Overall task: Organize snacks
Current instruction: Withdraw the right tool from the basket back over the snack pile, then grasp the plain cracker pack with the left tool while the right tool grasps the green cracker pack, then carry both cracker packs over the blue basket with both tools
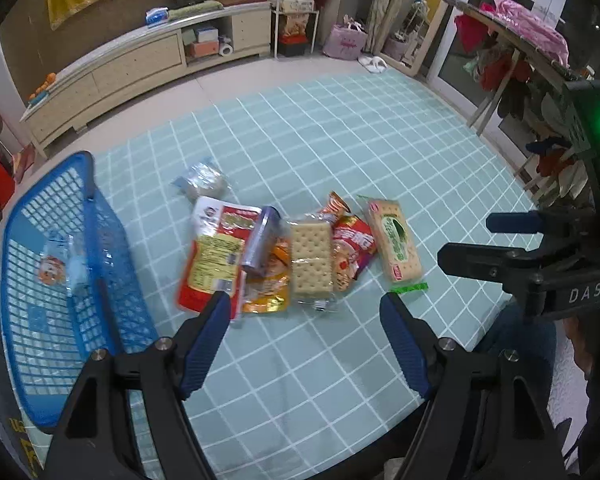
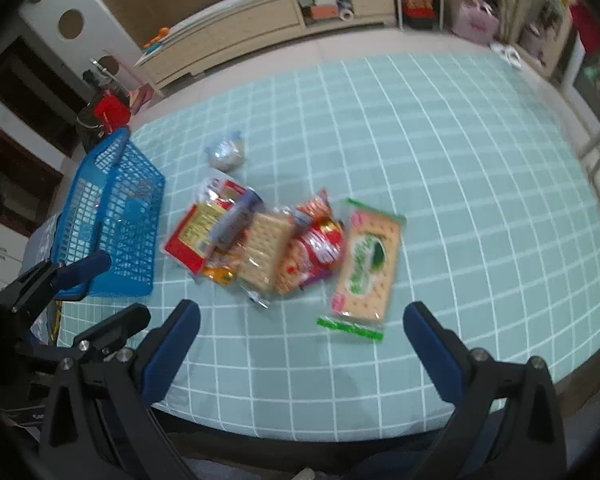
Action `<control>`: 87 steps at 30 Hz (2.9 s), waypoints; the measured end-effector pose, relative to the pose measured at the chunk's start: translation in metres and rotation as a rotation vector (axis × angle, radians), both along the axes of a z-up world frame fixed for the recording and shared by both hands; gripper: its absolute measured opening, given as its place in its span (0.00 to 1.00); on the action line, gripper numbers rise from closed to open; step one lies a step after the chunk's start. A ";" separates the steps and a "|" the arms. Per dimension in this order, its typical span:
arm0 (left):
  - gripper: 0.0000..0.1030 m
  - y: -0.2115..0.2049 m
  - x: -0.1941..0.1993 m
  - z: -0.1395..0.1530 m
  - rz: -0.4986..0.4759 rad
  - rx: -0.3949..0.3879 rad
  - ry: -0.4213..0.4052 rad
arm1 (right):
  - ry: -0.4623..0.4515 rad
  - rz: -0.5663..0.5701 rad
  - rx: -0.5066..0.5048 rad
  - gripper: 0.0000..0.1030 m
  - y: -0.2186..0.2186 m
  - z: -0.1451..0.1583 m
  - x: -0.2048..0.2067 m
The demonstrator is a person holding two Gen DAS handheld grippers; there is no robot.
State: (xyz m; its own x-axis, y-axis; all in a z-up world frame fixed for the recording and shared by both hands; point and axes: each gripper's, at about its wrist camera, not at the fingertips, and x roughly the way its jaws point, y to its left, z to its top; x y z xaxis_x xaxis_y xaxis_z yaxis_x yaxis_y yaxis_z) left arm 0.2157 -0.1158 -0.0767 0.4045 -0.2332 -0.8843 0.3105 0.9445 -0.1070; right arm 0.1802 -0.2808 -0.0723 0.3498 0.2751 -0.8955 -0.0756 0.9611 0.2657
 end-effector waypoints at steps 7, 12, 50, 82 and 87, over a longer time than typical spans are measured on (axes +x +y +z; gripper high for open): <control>0.73 -0.021 0.009 -0.027 0.003 0.004 0.032 | 0.041 -0.050 0.068 1.00 -0.030 -0.033 -0.003; 0.73 -0.028 0.024 -0.050 0.021 0.000 0.065 | 0.057 -0.073 0.068 1.00 -0.043 -0.057 0.001; 0.39 -0.027 0.073 -0.098 -0.013 0.051 0.077 | 0.095 -0.110 0.102 1.00 -0.068 -0.099 0.021; 0.39 0.005 0.027 -0.072 0.047 0.032 0.031 | 0.168 -0.107 -0.157 0.57 -0.019 -0.114 0.049; 0.39 0.010 0.017 -0.060 0.050 0.024 0.009 | 0.167 -0.091 -0.122 0.57 -0.016 -0.110 0.036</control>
State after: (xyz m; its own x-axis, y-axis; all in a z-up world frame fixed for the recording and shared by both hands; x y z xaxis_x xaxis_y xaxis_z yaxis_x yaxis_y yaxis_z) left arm 0.2323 -0.1054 -0.1364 0.4068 -0.1916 -0.8932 0.2621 0.9611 -0.0868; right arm 0.2161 -0.2968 -0.1824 0.2121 0.1353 -0.9678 0.0478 0.9877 0.1486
